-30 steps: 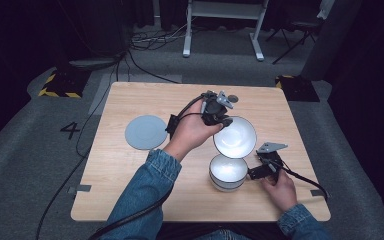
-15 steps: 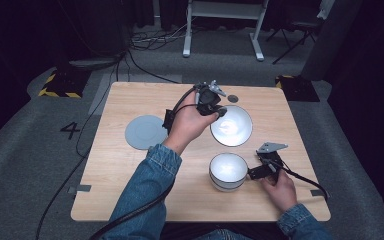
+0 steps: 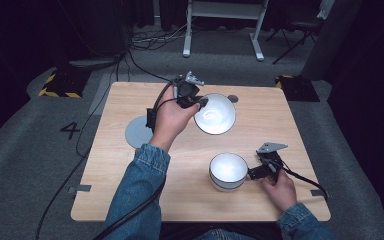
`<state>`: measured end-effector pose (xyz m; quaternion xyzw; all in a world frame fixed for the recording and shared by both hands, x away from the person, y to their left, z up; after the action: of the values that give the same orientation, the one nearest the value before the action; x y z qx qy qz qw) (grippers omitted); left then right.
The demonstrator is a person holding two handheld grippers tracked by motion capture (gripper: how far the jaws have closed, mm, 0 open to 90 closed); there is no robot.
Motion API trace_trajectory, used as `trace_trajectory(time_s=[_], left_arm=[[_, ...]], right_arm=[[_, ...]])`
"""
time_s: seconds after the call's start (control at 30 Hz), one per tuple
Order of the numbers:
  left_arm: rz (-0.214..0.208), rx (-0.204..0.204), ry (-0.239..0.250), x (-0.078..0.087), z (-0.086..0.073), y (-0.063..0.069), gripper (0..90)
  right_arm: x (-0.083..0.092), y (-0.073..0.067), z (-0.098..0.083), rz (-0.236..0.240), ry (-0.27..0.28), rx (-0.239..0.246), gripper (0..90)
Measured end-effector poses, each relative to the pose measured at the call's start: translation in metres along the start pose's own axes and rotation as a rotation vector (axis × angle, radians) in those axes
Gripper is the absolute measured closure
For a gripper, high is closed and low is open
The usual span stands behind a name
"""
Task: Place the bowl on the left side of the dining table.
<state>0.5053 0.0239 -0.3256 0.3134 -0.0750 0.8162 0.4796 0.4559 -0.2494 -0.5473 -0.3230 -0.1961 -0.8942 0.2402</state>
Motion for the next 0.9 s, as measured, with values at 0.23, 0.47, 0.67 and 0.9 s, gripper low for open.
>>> trace_trajectory(time_s=[0.23,0.47,0.67,0.9], left_arm=[[0.079,0.092,0.013,0.009,0.001,-0.031,81.3],[0.124,0.183,0.083,0.021,-0.003,-0.056,81.2],[0.150,0.229,0.097,0.032,-0.008,-0.072,81.3],[0.181,0.282,0.110,0.045,-0.013,-0.091,81.3]], right_arm=[[0.000,-0.001,0.001,-0.002,0.001,-0.014,0.5],[-0.001,-0.001,0.001,-0.003,0.001,-0.016,0.5],[0.000,-0.001,0.001,-0.003,-0.001,-0.020,0.5],[0.000,-0.001,0.001,-0.004,-0.001,-0.017,0.5]])
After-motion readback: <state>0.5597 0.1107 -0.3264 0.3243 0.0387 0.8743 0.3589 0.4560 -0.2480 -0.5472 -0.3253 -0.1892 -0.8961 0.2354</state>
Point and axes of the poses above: each handheld gripper's, and its own axes: x roughly backward along the jaws, z roughly out of its top, y roughly to its right, the point moved 6 cm from there along -x, roughly forward along the jaws, and after that the axes turned 15 degrees about -z, right-handed, at the moved point
